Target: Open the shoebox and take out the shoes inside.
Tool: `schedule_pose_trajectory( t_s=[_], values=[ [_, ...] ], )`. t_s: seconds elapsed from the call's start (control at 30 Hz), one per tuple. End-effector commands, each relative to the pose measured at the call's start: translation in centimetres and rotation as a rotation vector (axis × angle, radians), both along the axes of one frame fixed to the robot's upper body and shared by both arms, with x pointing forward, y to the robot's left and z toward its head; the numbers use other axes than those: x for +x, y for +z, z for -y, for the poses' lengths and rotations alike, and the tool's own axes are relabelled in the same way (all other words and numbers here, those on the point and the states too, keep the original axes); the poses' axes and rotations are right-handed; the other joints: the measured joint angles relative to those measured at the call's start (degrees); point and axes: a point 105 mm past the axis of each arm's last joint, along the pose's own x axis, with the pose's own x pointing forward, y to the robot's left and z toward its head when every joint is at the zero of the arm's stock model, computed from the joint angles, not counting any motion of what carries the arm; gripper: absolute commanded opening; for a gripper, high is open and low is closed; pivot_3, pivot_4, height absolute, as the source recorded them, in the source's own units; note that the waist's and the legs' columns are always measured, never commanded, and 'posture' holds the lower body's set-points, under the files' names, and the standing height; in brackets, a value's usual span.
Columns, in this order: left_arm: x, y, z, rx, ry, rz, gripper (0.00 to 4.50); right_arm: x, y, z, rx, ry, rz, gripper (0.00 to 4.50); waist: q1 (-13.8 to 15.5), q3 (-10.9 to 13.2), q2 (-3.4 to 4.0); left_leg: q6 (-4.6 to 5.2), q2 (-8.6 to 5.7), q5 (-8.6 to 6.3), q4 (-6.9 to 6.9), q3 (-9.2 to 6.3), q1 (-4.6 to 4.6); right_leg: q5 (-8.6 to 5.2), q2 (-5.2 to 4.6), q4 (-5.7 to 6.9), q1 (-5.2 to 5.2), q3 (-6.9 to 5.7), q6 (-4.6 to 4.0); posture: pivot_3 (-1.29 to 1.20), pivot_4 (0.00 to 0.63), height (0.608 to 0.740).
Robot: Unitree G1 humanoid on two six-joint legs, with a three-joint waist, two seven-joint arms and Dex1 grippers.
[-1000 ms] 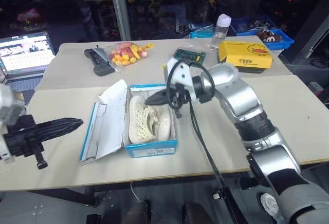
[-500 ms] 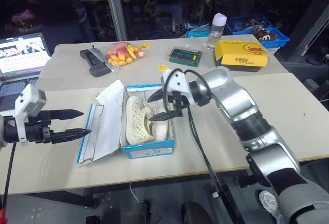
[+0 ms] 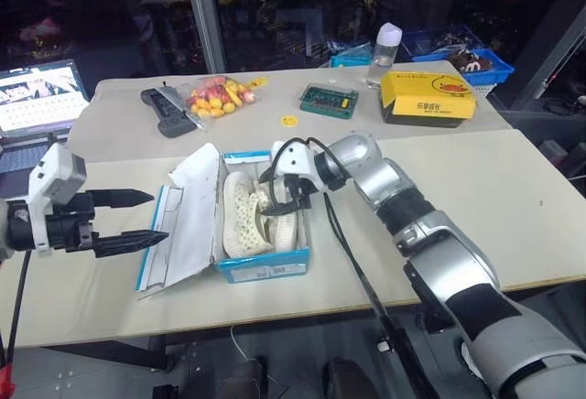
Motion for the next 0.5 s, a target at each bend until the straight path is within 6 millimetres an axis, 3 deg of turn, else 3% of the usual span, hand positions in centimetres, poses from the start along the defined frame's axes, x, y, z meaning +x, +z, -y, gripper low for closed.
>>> schedule_pose_trajectory(
  t_s=[0.03, 0.1, 0.17, 0.33, 0.37, 0.5],
  values=[
    [-0.2, 1.2, -0.1, 0.004, 0.016, 0.058, 4.5, -0.1, 0.0, -0.2, -0.016, 0.024, 0.002, 3.41, 0.0, 0.0, 0.0, 0.0, 0.0, 0.0, 0.0, 0.0, 0.0, 0.0, 0.0, 0.0, 0.0, 0.0, 0.0, 0.0, 0.15, 0.74],
    [-0.1, 1.1, -0.1, 0.003, 0.021, 0.061, 4.5, -0.1, 0.1, -0.3, -0.012, 0.025, -0.001, 2.94, 0.0, 0.0, 0.0, 0.0, 0.0, 0.0, 0.01, 0.0, 0.01, 0.0, 0.0, 0.01, 0.0, 0.0, 0.0, 0.0, 0.15, 0.74],
    [-0.1, 1.0, -0.1, 0.004, 0.024, 0.062, 4.5, 0.0, 0.2, -0.3, -0.008, 0.024, 0.0, 2.09, -0.1, 0.0, 0.0, 0.0, 0.0, 0.0, 0.01, 0.0, 0.01, 0.0, 0.0, 0.03, 0.0, 0.01, 0.0, 0.0, 0.15, 0.74],
    [0.2, 0.9, 0.0, 0.005, 0.031, 0.069, 4.5, 0.2, 0.5, -0.3, 0.004, 0.013, 0.012, 0.55, -0.1, 0.0, 0.0, -0.02, 0.02, 0.01, 0.03, 0.0, 0.06, 0.0, 0.04, 0.08, 0.02, 0.05, 0.0, 0.0, 0.15, 0.74],
    [0.2, 0.9, 0.0, 0.005, 0.033, 0.071, 4.5, 0.2, 0.6, -0.3, 0.009, 0.011, 0.016, 0.35, -0.1, 0.0, 0.0, -0.02, 0.03, 0.01, 0.03, 0.0, 0.08, 0.0, 0.06, 0.09, 0.02, 0.07, 0.0, 0.0, 0.15, 0.74],
    [0.4, 0.8, -0.1, 0.009, 0.04, 0.076, 4.5, 0.3, 2.1, -0.5, 0.074, -0.002, 0.022, 0.35, -0.1, 0.0, 0.0, -0.03, 0.06, 0.02, 0.03, 0.0, 0.08, 0.0, 0.11, 0.11, 0.01, 0.12, -0.01, 0.0, 0.15, 0.74]
  ],
)
